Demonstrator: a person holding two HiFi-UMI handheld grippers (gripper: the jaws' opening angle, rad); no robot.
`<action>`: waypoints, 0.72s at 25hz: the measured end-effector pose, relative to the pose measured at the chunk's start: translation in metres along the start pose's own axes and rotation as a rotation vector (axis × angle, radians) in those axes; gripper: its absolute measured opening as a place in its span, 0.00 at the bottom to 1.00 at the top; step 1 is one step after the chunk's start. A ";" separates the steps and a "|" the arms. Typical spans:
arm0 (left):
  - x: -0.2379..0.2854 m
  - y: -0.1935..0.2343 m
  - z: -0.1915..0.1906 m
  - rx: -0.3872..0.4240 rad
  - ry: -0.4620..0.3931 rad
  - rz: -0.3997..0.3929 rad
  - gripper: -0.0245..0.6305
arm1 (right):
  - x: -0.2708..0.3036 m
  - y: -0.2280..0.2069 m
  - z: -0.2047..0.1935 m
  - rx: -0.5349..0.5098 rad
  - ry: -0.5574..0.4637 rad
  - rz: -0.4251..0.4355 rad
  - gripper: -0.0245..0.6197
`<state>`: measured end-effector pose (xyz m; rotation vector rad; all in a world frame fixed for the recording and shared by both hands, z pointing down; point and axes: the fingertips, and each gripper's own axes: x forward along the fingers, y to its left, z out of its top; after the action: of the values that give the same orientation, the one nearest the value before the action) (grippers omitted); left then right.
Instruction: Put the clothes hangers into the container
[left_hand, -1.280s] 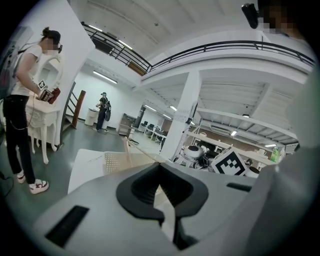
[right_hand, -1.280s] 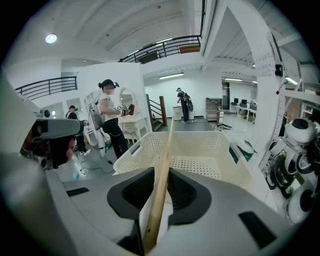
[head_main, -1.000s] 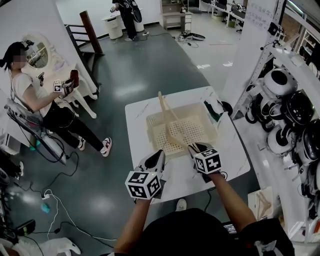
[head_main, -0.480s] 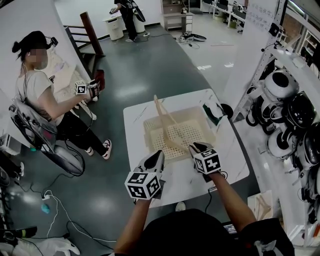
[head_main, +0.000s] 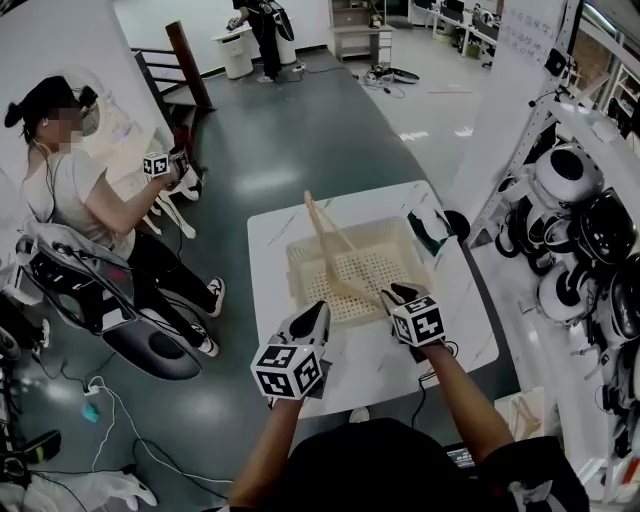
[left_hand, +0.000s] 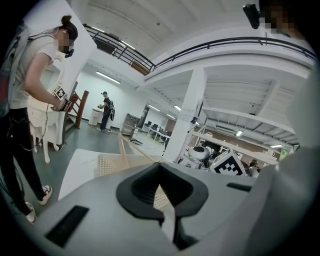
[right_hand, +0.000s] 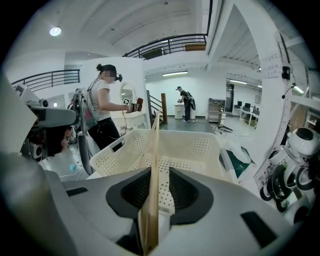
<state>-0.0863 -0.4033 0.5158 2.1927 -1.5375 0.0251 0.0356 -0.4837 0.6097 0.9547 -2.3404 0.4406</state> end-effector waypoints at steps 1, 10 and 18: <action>0.000 0.000 0.000 -0.001 0.001 0.002 0.04 | 0.000 -0.001 0.000 -0.003 0.002 0.001 0.18; 0.003 -0.003 -0.002 0.003 0.005 0.003 0.04 | -0.002 -0.003 0.003 -0.007 -0.017 0.020 0.20; -0.003 -0.008 -0.001 0.022 0.009 -0.008 0.04 | -0.015 0.001 0.008 -0.022 -0.053 0.008 0.20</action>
<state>-0.0805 -0.3983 0.5130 2.2131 -1.5304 0.0491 0.0407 -0.4790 0.5938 0.9581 -2.3929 0.3965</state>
